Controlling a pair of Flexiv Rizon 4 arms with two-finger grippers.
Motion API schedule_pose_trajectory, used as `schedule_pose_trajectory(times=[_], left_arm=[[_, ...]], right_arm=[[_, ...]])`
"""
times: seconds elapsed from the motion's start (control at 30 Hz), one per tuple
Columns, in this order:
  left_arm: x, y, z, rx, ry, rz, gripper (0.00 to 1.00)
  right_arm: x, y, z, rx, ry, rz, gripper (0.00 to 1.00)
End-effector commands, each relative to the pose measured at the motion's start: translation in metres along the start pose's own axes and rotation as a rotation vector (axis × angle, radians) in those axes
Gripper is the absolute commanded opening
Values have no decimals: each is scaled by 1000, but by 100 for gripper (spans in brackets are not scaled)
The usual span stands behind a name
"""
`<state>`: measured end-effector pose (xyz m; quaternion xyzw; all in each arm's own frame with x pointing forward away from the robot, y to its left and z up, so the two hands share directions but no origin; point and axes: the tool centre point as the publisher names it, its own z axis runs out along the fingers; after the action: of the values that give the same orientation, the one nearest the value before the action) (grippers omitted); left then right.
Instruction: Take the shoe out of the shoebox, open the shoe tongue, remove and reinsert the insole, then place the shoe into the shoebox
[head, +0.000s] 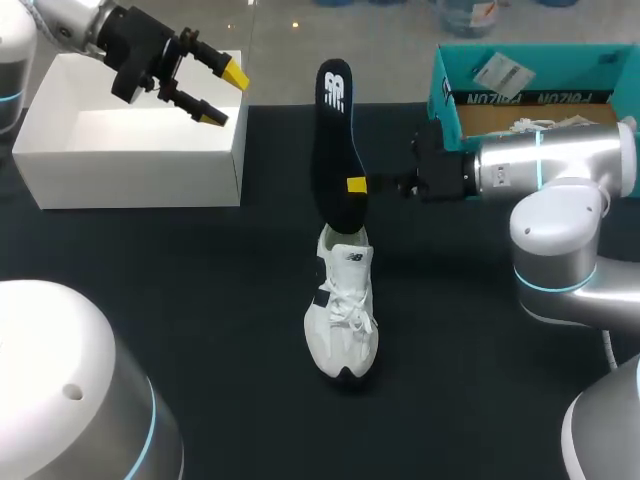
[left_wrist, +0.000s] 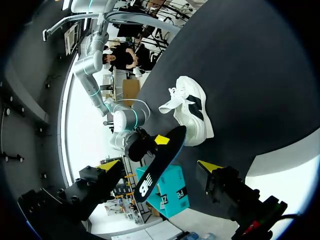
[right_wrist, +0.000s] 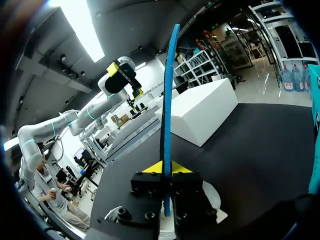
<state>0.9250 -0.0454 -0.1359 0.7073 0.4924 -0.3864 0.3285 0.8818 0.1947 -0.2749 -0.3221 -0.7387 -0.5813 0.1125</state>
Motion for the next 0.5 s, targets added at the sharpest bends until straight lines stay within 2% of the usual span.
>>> schedule_pose_trajectory(times=[0.03, 0.33, 0.5], left_arm=[[0, 0, 0, 0, 3, 1, 100], [0, 0, 0, 0, 3, 1, 100], [0, 0, 0, 0, 3, 1, 100]], right_arm=[[-7, -4, 27, -7, 17, 4, 0], [1, -32, 42, 0, 53, 66, 0], [4, -36, 41, 5, 53, 79, 0]])
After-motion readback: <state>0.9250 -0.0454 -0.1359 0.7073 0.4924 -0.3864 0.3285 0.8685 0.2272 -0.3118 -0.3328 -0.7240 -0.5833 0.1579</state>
